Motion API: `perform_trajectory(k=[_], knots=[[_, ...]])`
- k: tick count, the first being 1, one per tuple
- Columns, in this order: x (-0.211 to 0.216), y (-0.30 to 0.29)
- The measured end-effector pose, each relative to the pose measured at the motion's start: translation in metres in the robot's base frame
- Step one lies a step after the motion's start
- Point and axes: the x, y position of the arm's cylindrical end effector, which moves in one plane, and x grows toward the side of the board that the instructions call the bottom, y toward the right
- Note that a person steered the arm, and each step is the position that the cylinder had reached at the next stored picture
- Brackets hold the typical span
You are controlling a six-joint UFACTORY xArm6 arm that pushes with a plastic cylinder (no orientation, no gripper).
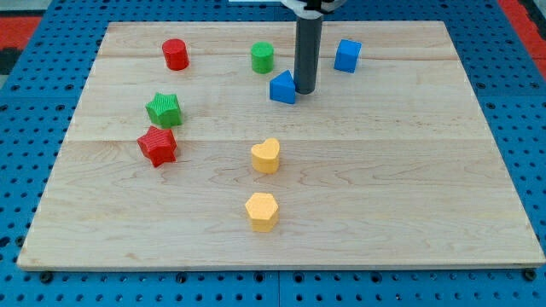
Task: Move the red star below the triangle
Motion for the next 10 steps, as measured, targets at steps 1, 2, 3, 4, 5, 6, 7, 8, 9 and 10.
perform_trajectory(k=[1,2,3,4,5,6,7,8,9,10], knots=[[0.000,-0.041],[0.003,-0.011],[0.060,-0.040],[0.099,-0.084],[0.172,-0.130],[0.179,-0.180],[0.156,-0.226],[0.116,-0.203],[0.086,-0.128],[0.083,-0.081]])
